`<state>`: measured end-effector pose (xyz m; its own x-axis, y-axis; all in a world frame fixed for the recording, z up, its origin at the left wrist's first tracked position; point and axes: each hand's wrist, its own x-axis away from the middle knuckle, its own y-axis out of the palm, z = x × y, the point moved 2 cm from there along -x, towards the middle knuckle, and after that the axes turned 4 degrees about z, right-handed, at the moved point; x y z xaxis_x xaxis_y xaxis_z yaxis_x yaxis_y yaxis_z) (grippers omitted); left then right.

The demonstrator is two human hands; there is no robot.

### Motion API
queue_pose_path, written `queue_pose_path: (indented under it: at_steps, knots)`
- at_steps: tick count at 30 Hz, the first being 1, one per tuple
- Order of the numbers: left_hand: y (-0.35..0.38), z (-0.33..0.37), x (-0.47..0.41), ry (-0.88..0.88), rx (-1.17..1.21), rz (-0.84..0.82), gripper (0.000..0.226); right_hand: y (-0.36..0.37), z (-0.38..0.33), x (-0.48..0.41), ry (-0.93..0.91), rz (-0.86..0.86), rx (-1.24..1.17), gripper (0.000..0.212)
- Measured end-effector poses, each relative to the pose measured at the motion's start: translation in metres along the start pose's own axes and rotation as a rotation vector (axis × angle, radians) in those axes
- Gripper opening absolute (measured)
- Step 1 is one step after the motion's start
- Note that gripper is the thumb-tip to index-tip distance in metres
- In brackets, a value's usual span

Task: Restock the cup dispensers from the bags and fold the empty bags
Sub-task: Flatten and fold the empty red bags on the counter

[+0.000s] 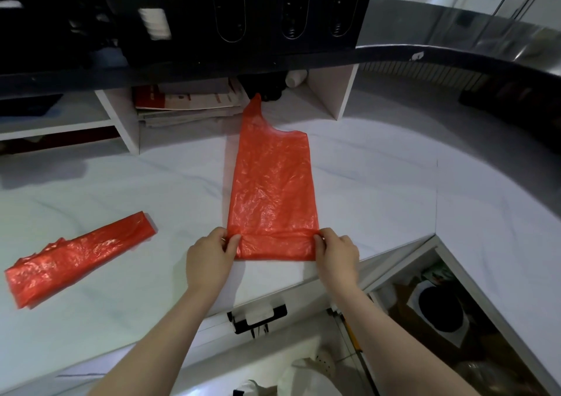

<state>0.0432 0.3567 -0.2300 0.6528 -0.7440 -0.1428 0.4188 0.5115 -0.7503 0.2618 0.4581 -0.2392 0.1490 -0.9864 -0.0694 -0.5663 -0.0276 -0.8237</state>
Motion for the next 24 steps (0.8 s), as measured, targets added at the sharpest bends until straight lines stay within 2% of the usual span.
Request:
queue_pose_path:
  at_steps: [7,15,17,19,20,22,24]
  knots:
    - [0.005,0.008,-0.002,0.008,-0.143,0.017,0.029,0.001,-0.004,-0.003,-0.124,0.086,0.125,0.025]
    - [0.007,0.007,0.0,0.081,-0.212,0.072,0.023,0.001,-0.009,-0.007,-0.129,0.042,0.216,0.026]
    - [0.007,0.009,0.002,0.114,-0.228,0.097,0.015,0.001,-0.012,-0.006,-0.147,0.05,0.224,0.024]
    - [0.01,0.014,0.007,0.298,-0.258,0.145,0.029,0.001,-0.015,-0.005,-0.168,0.055,0.24,0.023]
    - [0.011,0.017,0.01,0.477,-0.269,0.125,0.036,0.001,-0.015,-0.005,-0.17,0.055,0.244,0.023]
    - [0.014,0.022,0.012,0.788,-0.317,-0.032,0.047,0.001,-0.015,-0.005,-0.168,0.054,0.246,0.023]
    - [0.017,0.02,0.01,0.828,-0.436,-0.27,0.058,0.001,-0.013,-0.005,-0.164,0.05,0.24,0.023]
